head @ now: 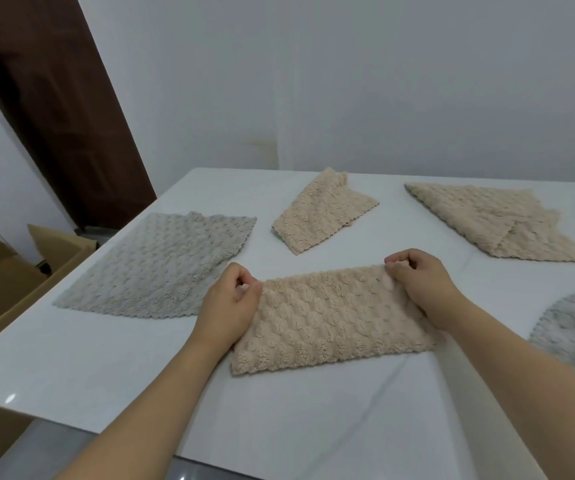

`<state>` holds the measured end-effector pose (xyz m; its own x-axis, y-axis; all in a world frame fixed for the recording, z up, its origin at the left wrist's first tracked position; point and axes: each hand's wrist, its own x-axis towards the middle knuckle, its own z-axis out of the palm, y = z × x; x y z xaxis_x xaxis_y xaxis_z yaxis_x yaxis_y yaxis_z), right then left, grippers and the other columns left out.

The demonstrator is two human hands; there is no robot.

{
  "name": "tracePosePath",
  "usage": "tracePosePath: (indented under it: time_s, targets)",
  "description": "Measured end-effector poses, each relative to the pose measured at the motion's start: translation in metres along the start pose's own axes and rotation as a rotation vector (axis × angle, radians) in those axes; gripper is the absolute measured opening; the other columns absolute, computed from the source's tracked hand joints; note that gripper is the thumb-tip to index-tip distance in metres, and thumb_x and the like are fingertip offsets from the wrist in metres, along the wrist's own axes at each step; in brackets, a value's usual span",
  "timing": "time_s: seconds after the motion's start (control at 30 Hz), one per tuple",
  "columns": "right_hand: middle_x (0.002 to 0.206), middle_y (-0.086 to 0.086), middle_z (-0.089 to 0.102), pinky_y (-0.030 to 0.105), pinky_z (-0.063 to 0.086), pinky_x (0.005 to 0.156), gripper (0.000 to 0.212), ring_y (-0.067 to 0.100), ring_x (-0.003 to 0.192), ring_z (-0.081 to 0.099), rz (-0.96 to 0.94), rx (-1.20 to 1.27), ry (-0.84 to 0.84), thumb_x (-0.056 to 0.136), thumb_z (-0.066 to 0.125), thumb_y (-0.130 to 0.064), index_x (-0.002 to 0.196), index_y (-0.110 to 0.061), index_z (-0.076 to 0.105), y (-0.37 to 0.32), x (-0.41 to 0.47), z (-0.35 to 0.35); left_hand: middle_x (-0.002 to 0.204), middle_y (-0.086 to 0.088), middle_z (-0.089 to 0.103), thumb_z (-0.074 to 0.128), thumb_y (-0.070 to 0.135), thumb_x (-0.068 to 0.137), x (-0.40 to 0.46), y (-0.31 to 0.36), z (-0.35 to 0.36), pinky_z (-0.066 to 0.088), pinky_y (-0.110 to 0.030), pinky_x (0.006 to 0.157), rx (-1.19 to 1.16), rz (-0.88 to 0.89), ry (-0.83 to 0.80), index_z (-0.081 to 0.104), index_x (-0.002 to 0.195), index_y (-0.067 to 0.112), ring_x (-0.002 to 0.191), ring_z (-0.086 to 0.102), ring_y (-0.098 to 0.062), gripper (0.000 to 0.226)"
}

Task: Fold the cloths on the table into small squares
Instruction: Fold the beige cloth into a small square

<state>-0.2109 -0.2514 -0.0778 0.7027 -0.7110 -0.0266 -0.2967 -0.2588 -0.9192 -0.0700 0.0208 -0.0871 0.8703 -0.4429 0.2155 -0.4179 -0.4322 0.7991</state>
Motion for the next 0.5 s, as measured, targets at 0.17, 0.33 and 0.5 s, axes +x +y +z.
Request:
tracePosePath:
  time_s: [0.17, 0.33, 0.5]
  targets:
    - [0.073, -0.008, 0.061, 0.028, 0.039, 0.06, 0.006, 0.011, 0.065, 0.056, -0.119, -0.312, 0.068, 0.09, 0.056, -0.033, 0.089, -0.034, 0.062, 0.01, 0.002, 0.006, 0.068, 0.0, 0.053, 0.067, 0.03, 0.087, 0.006, -0.007, -0.005, 0.04, -0.035, 0.057, -0.18, -0.089, -0.029, 0.052, 0.079, 0.026, 0.06, 0.046, -0.017, 0.017]
    - [0.069, -0.01, 0.061, 0.027, 0.037, 0.06, 0.012, 0.011, 0.065, 0.057, -0.152, -0.277, 0.072, 0.094, 0.048, -0.03, 0.091, -0.035, 0.059, 0.012, 0.002, 0.008, 0.078, 0.005, 0.054, 0.061, 0.003, 0.088, 0.009, -0.009, -0.001, 0.037, -0.017, 0.057, -0.09, -0.036, 0.055, 0.057, 0.082, 0.019, 0.062, 0.045, -0.008, 0.017]
    - [0.071, -0.007, 0.062, 0.028, 0.039, 0.06, 0.011, 0.013, 0.062, 0.056, -0.166, -0.287, 0.09, 0.093, 0.048, -0.03, 0.092, -0.036, 0.057, 0.013, 0.001, 0.008, 0.104, -0.001, 0.057, 0.05, -0.001, 0.086, 0.002, 0.002, 0.01, 0.039, -0.029, 0.091, 0.347, 0.163, 0.131, 0.06, 0.091, 0.017, 0.101, 0.052, -0.022, 0.021]
